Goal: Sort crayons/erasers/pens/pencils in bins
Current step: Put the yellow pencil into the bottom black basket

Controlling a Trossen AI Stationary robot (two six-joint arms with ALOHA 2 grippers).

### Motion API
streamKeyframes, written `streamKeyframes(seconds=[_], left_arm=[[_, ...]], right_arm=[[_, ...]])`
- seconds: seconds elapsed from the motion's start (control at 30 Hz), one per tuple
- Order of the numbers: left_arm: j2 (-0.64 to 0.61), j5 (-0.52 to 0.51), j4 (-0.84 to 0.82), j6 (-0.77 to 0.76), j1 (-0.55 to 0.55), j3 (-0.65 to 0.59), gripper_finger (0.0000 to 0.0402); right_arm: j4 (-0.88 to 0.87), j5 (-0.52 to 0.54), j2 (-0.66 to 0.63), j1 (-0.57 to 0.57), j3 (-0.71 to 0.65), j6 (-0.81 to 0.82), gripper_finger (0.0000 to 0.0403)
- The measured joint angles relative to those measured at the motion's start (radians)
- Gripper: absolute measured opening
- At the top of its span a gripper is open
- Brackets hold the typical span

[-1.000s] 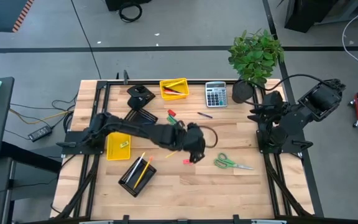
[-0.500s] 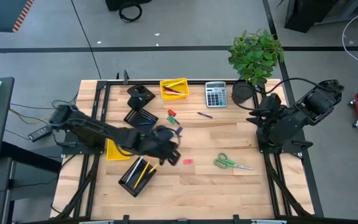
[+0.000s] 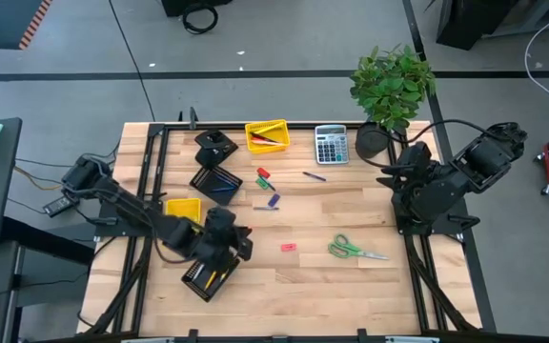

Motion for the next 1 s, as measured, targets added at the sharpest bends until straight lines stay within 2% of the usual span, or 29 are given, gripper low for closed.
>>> streamKeyframes(seconds=[0.1, 0.27, 0.4, 0.63, 0.8, 1.0], left_arm=[[0.0, -0.011, -0.006, -0.039, -0.046, -0.003, 0.0038], [0.0, -0.02, -0.114, -0.139, -0.106, -0.004, 0.0035], [0.0, -0.072, -0.132, -0.17, -0.158, -0.004, 0.0034], [-0.003, -0.142, -0.1, -0.25, -0.185, -0.086, 0.0038], [-0.003, -0.139, -0.015, -0.276, -0.196, -0.174, 0.0039], [-0.003, -0.125, -0.014, -0.331, -0.193, -0.226, 0.0045]], right_arm=[[0.0, -0.018, 0.0, 0.0, 0.0, 0.03, 0.0133], [0.0, -0.054, 0.0, 0.0, 0.0, 0.025, 0.0133], [0.0, -0.056, 0.0, 0.0, 0.0, -0.01, 0.0133], [0.0, -0.056, 0.0, 0.0, 0.0, -0.056, 0.0133], [0.0, -0.044, 0.0, 0.0, 0.0, -0.07, 0.0133], [0.0, -0.038, 0.0, 0.0, 0.0, -0.07, 0.0133]])
